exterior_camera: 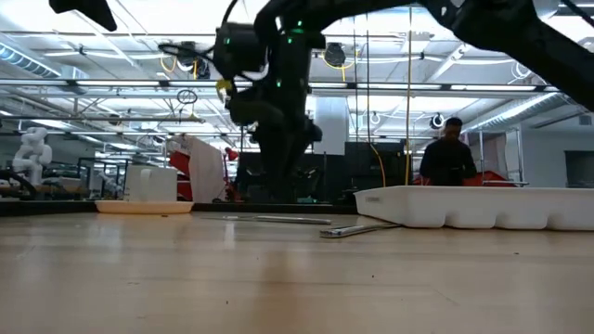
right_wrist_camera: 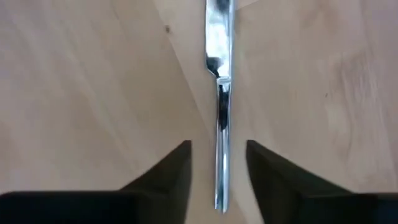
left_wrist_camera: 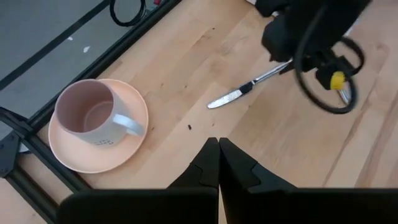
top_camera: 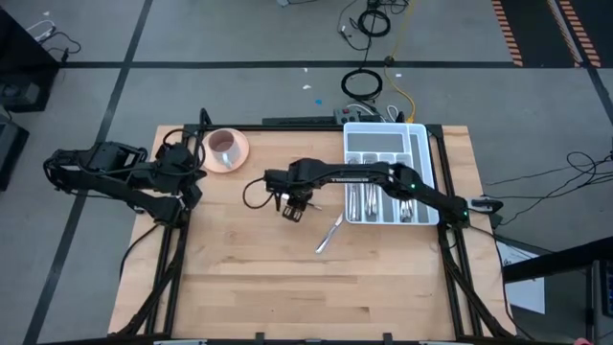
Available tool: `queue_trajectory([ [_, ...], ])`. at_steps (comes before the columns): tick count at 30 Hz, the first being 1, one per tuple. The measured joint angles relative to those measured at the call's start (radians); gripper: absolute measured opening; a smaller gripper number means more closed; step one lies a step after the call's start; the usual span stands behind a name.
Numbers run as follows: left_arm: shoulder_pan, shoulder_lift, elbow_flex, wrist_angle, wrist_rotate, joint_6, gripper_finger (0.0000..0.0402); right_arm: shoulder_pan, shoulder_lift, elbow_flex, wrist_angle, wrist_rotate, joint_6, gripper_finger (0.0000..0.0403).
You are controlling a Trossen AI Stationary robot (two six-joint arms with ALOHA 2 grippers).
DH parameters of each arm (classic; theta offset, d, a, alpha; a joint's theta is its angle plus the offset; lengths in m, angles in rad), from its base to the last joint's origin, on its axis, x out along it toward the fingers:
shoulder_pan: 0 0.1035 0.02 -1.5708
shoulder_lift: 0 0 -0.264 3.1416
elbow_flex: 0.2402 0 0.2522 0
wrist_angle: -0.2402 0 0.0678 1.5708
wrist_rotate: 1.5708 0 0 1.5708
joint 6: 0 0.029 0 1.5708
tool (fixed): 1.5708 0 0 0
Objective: Sort silverware
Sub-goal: Put the silver knife into the white silverware tray
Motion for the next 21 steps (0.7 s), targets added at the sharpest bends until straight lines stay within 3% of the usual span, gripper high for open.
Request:
queue_trajectory([
  [6,0.0,0.0,0.0,-0.001,0.0,0.0,0.0,-0.024,0.082,0.0,-0.009,-0.01,-0.075,0.0202],
  [12,0.0,0.0,0.0,-0.001,0.0,0.0,0.0,-0.028,0.122,0.003,-0.006,-0.045,-0.15,0.0206],
  [16,0.0,0.0,0.0,-0.002,0.0,0.001,0.0,-0.047,0.149,0.007,-0.016,-0.121,-0.191,0.0162],
  [21,0.0,0.0,0.0,-0.006,-0.003,0.009,0.0,-0.08,0.189,0.011,-0.031,-0.206,-0.218,0.0031],
])
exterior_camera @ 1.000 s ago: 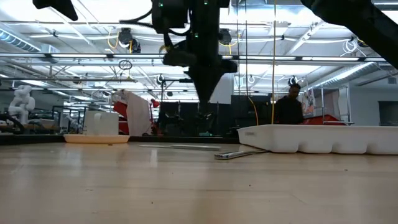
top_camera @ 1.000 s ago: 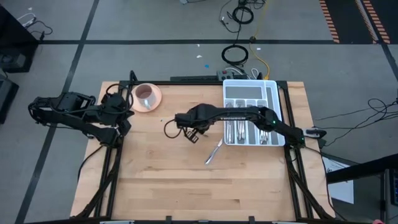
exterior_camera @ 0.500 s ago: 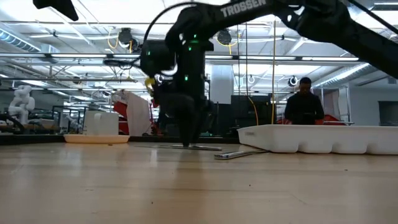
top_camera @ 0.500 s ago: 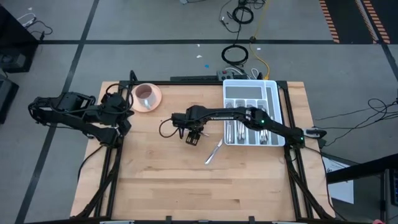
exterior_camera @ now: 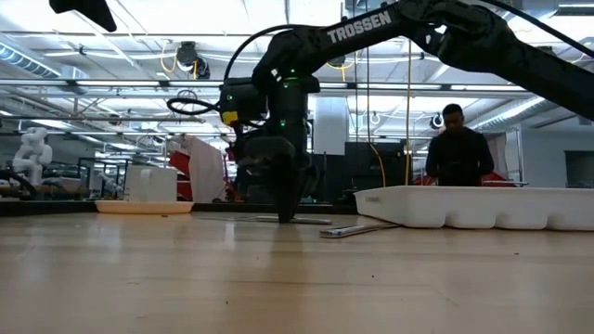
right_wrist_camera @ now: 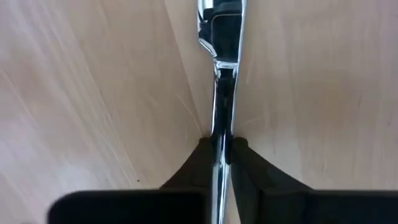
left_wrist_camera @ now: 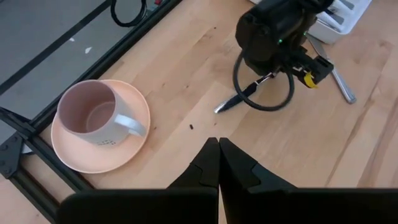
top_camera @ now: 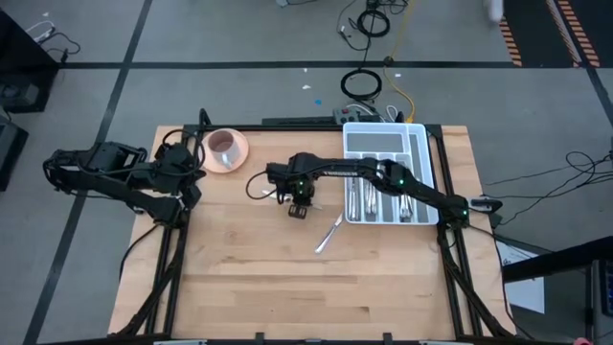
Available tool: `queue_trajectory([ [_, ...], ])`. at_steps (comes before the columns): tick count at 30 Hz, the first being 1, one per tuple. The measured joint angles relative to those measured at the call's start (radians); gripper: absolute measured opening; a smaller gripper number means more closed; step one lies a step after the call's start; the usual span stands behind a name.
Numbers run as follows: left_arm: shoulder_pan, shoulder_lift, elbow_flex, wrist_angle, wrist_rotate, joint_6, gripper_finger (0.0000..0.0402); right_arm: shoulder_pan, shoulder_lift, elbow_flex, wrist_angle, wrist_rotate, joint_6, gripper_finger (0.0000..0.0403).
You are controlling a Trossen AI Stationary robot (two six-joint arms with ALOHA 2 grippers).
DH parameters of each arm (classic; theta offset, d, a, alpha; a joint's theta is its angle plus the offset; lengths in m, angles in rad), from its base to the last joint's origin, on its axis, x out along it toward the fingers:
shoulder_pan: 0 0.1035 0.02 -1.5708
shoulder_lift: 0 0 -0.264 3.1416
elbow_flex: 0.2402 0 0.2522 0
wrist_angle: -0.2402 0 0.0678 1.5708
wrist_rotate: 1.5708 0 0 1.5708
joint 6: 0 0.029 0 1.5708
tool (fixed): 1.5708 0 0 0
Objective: Sort silverware
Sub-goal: Put the silver knife into the white silverware tray
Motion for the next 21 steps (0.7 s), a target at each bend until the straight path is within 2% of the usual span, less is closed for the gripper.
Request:
queue_trajectory([
  [1,0.0,0.0,0.0,0.0,0.0,0.0,0.0,-0.004,0.0,0.0,-0.002,-0.008,0.006,0.0018],
  [6,0.0,0.0,0.0,-0.004,0.0,0.0,0.0,-0.008,-0.008,-0.003,-0.007,-0.011,0.04,0.0005],
  [21,0.0,0.0,0.0,-0.003,-0.008,0.025,0.0,-0.003,-0.144,-0.015,-0.045,-0.011,0.195,0.0001],
])
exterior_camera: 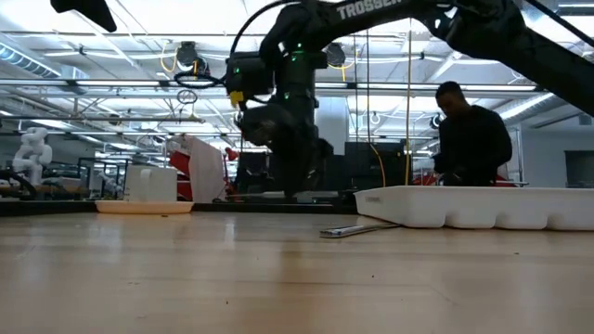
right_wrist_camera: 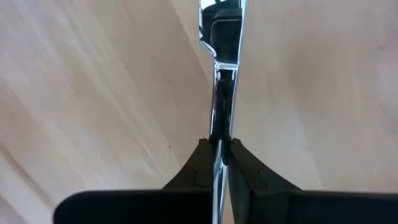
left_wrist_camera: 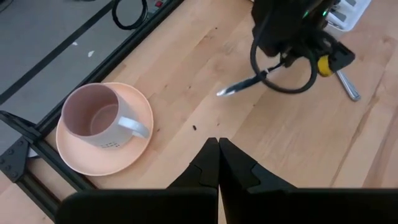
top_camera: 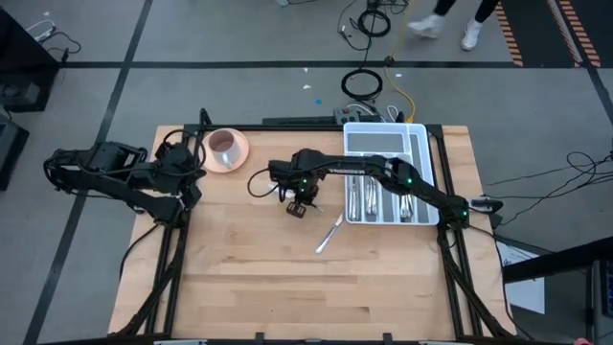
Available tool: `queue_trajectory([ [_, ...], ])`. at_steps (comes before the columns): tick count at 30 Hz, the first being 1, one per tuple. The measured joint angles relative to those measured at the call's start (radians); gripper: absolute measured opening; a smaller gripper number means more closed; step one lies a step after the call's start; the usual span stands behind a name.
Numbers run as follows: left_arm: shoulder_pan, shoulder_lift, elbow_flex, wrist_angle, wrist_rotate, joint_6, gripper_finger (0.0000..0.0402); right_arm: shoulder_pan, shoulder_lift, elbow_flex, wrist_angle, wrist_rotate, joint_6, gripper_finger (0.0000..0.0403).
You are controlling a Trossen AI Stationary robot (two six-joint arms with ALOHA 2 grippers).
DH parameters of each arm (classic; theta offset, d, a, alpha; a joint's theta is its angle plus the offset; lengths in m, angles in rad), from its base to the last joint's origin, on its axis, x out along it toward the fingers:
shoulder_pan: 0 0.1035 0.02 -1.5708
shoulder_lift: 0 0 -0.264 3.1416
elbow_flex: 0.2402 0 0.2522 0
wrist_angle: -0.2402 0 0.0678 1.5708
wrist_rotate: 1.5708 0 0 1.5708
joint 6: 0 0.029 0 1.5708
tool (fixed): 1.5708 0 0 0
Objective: Sort silverware
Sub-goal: Put the silver knife into the white silverware tray
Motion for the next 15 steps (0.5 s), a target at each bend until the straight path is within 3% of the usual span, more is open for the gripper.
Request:
queue_trajectory([
  [5,0.0,0.0,0.0,0.0,0.0,0.0,0.0,-0.003,-0.039,0.0,-0.044,0.012,0.08,0.0],
  [15,0.0,0.0,0.0,0.001,-0.001,-0.002,0.0,-0.002,-0.216,0.003,-0.17,0.178,0.118,0.0],
])
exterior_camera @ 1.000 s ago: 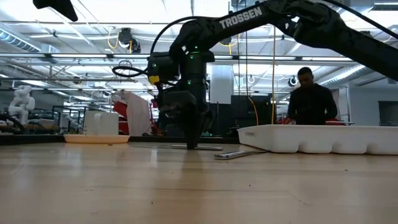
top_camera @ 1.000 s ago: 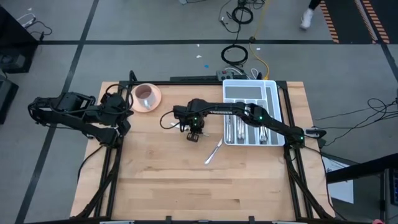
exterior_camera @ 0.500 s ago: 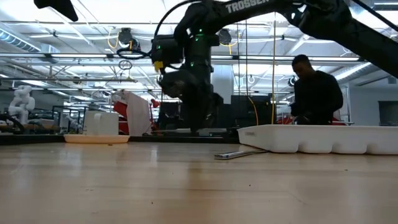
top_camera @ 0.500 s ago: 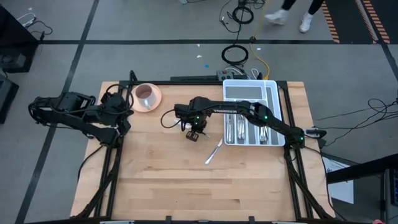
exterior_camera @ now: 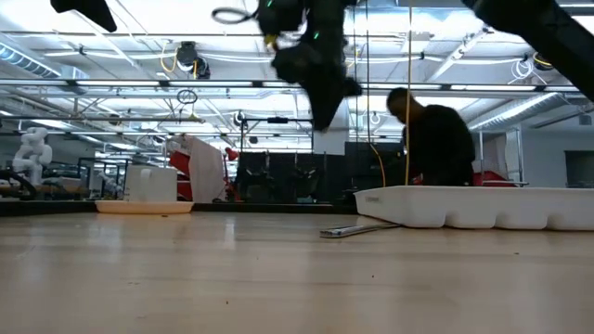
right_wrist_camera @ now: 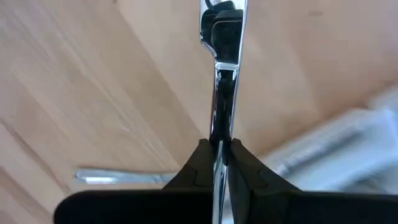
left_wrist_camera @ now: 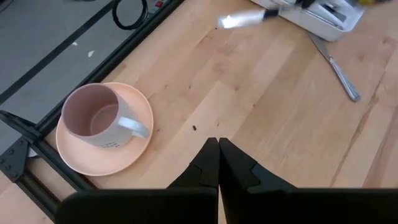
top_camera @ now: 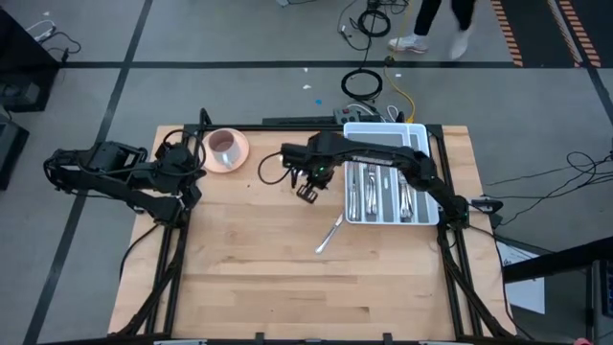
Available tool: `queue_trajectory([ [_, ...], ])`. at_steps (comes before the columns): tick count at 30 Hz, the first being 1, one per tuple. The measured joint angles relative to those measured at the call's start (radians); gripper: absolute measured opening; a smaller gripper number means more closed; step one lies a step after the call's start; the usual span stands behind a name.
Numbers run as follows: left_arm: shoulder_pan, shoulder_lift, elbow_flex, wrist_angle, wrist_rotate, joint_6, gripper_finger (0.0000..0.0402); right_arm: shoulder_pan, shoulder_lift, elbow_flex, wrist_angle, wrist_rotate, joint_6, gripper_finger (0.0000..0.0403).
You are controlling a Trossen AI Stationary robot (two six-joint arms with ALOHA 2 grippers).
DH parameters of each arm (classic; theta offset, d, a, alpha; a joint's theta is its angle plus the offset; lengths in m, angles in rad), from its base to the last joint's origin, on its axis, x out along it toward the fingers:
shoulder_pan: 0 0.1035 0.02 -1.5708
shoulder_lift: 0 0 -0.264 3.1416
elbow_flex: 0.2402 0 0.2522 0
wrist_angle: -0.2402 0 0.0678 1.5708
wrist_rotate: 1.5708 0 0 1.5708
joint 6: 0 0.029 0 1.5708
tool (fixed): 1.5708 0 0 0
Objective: Sort silverware
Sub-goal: Put the silver knife into the white silverware tray
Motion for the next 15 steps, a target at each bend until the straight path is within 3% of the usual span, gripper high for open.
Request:
queue_trajectory([
  [4,0.0,0.0,0.0,0.0,0.0,-0.002,0.0,-0.014,-0.076,0.002,-0.073,0.076,0.031,0.0],
  [8,0.0,0.0,0.0,0.001,0.0,-0.006,0.0,-0.03,-0.18,-0.084,-0.052,0.095,0.071,0.0],
  [12,0.0,0.0,0.0,0.005,0.0,-0.007,0.0,-0.031,-0.319,-0.294,-0.005,0.095,0.113,0.0],
  [15,0.0,0.0,0.0,0.007,0.0,-0.007,0.0,-0.025,-0.449,-0.527,0.18,0.059,0.175,0.0],
])
